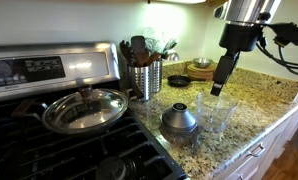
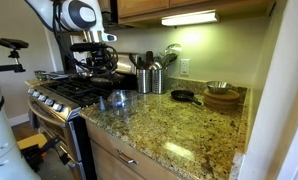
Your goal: Place the blades inside the food processor chamber
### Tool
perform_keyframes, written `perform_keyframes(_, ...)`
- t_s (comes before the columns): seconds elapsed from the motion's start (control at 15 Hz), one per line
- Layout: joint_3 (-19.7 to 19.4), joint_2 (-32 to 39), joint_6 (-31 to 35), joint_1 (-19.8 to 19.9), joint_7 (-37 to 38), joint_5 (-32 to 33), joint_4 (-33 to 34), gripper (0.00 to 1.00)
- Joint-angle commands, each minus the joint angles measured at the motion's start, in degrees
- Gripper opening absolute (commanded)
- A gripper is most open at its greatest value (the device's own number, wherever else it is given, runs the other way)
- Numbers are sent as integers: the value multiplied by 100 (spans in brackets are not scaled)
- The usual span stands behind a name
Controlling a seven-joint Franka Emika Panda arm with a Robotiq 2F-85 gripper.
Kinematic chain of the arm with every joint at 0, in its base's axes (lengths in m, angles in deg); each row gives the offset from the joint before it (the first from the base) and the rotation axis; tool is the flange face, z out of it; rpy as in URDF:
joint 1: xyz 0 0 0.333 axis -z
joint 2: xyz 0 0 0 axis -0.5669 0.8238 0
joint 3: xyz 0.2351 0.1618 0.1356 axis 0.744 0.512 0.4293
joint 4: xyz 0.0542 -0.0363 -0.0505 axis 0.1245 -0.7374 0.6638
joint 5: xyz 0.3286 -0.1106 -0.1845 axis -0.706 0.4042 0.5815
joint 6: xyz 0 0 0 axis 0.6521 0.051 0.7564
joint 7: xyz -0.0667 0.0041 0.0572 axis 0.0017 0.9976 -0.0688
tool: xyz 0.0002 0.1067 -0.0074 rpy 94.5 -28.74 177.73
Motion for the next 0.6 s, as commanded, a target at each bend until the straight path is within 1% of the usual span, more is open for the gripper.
perform_keyframes(0.0,178,168,329,-99,525,-48,-15,100)
perform_keyframes(0.2,255,370,675,-161,750,-189,-52,100)
perform_keyframes(0.53,332,936,1152,-179,1043,-204,-20,100)
